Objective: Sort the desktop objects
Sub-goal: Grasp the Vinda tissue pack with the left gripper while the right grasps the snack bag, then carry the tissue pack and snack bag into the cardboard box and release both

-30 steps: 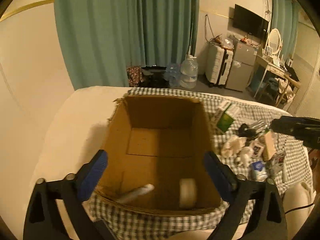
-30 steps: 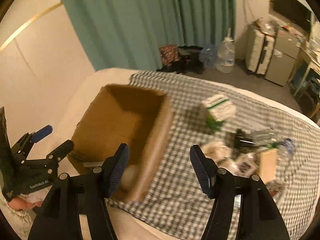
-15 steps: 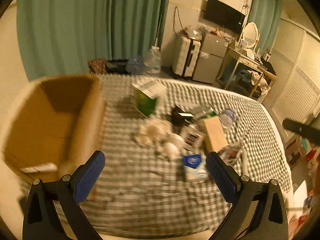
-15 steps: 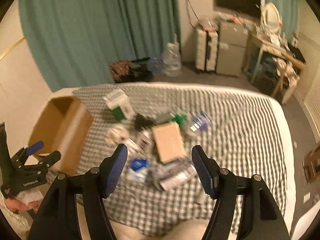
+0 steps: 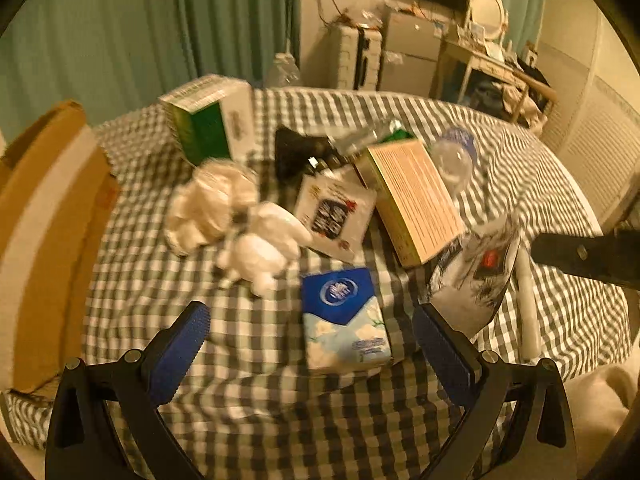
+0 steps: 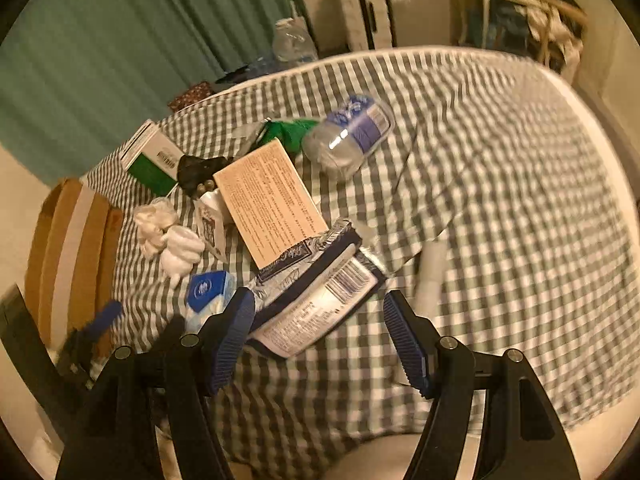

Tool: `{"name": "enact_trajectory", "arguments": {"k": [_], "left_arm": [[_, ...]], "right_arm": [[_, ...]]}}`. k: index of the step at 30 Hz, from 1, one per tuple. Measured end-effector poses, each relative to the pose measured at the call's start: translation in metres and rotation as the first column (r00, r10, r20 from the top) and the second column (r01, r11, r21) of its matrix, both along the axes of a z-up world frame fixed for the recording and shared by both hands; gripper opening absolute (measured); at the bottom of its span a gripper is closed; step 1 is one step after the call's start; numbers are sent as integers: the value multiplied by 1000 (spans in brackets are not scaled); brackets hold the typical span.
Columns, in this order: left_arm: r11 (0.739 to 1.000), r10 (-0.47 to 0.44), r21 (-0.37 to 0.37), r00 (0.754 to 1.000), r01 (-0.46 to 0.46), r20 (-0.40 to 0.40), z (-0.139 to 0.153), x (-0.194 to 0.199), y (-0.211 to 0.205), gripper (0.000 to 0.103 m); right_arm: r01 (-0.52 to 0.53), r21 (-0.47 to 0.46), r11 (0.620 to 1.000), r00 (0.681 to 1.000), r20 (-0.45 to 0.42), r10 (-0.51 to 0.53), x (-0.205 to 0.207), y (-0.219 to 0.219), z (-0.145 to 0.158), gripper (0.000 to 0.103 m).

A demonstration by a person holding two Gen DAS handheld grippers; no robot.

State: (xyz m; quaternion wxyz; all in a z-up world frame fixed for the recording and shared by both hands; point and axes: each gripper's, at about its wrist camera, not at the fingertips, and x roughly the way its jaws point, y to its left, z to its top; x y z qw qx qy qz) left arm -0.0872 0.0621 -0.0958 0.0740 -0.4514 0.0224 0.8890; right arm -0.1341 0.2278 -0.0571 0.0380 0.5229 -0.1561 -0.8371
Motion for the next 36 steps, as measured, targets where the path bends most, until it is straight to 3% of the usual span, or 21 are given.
{"name": "enact_trajectory", "arguments": {"k": [7, 9, 11, 12, 13, 14, 15, 16, 18, 26, 30, 36], "left_arm": [[1000, 15, -26, 992, -12, 129, -42, -19, 8, 103], [999, 32, -18, 985, -29, 167, -54, -26, 6, 103], [999, 39, 9, 979, -41, 200, -59, -29, 0, 101], [999, 41, 17, 975, -46, 220, -59, -30, -3, 98], [998, 46, 29, 970, -55, 239, -58, -31, -6, 88], [998, 46, 37, 970, -56, 239, -55, -30, -8, 69], [997, 43, 47, 972, -56, 233, -51, -29, -10, 57], [997, 34, 60, 971, -49, 235, -48, -28, -12, 53], [994, 22, 98, 972, -46, 235, -42, -25, -18, 53], [988, 6, 153, 987, -30, 159, 0, 5, -45, 53], [988, -2, 153, 989, -20, 146, 19, 15, -61, 53], [990, -34, 139, 995, 21, 90, 69, 25, -72, 53]], "right_arm": [[15, -15, 1000, 998, 68, -14, -17, 0, -31, 65], [7, 1, 1000, 997, 80, -7, -19, 0, -39, 42], [1, -52, 999, 997, 83, 3, -19, 0, -44, 31], [-2, -75, 997, 997, 82, 8, -18, 1, -45, 23], [-7, -78, 997, 997, 81, 14, -18, 0, -45, 21], [-12, -80, 997, 998, 66, 17, -16, -1, -44, 18], [-17, -82, 996, 998, 57, 21, -15, -2, -43, 16], [-23, -91, 996, 998, 48, 27, -12, -3, -41, 15], [-30, -103, 994, 999, 30, 33, -6, -4, -35, 10], [-50, -48, 998, 996, -71, 46, 30, -13, 14, 9], [-54, -31, 998, 995, -88, 51, 47, -22, 30, 9], [-85, 15, 996, 985, -146, 86, 67, -55, 66, 9]]}}
